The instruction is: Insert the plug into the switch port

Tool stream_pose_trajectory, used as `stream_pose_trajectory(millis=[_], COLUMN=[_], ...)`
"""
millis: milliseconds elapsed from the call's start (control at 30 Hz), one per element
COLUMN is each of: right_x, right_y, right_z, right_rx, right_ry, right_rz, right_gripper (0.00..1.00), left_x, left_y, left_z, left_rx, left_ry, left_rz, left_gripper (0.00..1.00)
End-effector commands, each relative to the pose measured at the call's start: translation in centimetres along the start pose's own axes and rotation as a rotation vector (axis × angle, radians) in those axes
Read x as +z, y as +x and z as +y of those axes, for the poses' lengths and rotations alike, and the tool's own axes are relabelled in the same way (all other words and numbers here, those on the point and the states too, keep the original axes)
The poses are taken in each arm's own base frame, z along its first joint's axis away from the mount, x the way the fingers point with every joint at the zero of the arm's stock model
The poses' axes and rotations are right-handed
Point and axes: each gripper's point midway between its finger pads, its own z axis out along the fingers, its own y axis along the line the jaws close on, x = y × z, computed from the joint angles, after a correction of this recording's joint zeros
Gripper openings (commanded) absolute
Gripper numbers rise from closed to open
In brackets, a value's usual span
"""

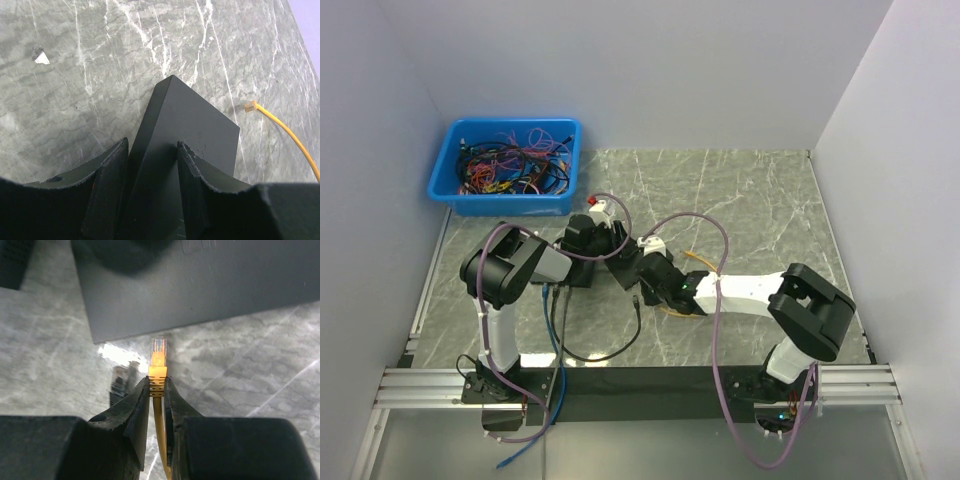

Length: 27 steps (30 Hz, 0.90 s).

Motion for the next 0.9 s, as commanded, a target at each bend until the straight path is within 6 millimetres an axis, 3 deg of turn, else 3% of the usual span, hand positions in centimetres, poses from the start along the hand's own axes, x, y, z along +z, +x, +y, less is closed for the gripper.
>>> stream_pose_trajectory(millis=[0,533,867], right_x=[-0.2,1.6,1.1], right_y=[-3.4,-3.2,-5.4], right_z=[1.4,1.3,1.6], right_rx=[0.017,0.021,-0.068], right_ry=[-0.02,0.013,-0.004], right_rz=[-0.101,-0.103,-0.184], right_gripper=[0.0,0.0,0.0], left_x=[-0.1,-0.1,-0.3], left_y=[4.4,4.8,6.0], left_z=[1.5,1.5,1.2], left_rx=[-0.056,-0.057,-0.073], left_ry=[-0.06,-0.053,-0.03], left_rz=[0.132,0.145,0.205], left_gripper=[0.5,0.5,0.5])
